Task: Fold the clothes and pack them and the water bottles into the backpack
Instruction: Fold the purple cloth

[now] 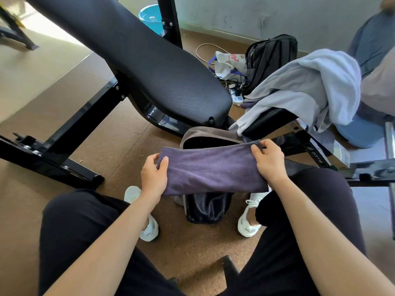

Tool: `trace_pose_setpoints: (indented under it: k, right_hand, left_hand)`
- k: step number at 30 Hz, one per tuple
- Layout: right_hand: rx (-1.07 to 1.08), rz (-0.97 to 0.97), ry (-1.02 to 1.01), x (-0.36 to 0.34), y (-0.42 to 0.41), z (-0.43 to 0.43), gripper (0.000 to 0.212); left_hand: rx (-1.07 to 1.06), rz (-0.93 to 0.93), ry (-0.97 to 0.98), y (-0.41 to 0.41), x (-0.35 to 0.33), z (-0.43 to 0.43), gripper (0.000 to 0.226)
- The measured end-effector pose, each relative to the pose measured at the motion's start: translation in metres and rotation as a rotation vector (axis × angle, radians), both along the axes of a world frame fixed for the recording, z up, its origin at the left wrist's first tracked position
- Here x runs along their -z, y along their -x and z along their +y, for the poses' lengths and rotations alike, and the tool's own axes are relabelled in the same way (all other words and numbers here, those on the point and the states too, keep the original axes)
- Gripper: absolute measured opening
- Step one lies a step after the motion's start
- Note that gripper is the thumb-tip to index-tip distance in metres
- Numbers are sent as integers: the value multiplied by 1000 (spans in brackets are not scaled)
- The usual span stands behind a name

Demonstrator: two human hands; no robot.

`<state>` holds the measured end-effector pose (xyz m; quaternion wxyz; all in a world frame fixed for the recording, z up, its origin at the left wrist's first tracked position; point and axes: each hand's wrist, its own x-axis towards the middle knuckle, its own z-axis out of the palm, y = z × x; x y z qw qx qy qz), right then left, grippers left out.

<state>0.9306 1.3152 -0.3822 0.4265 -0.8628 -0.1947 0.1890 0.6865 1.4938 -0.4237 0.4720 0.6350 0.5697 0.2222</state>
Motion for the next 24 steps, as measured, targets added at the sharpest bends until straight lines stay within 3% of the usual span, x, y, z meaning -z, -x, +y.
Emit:
trace_pose_setpoints:
  k: [6,12,18,24]
  right_hand:
    - [-18,196,-123,1,22,10,16]
    - [-101,315,-285,-4,70,26,15]
    - [-123,419,-343,-7,87,27,24]
    - [-200,330,-251,-10,89,25,33]
  left_hand:
    - [166,21,-216,-5,-23,-7,31]
    - [387,-81,-243,-24,-39,-42,31]
    - [503,-226,-75,-30,-46,-61,38]
    - [610,-432,187,-28,-53,-62,43]
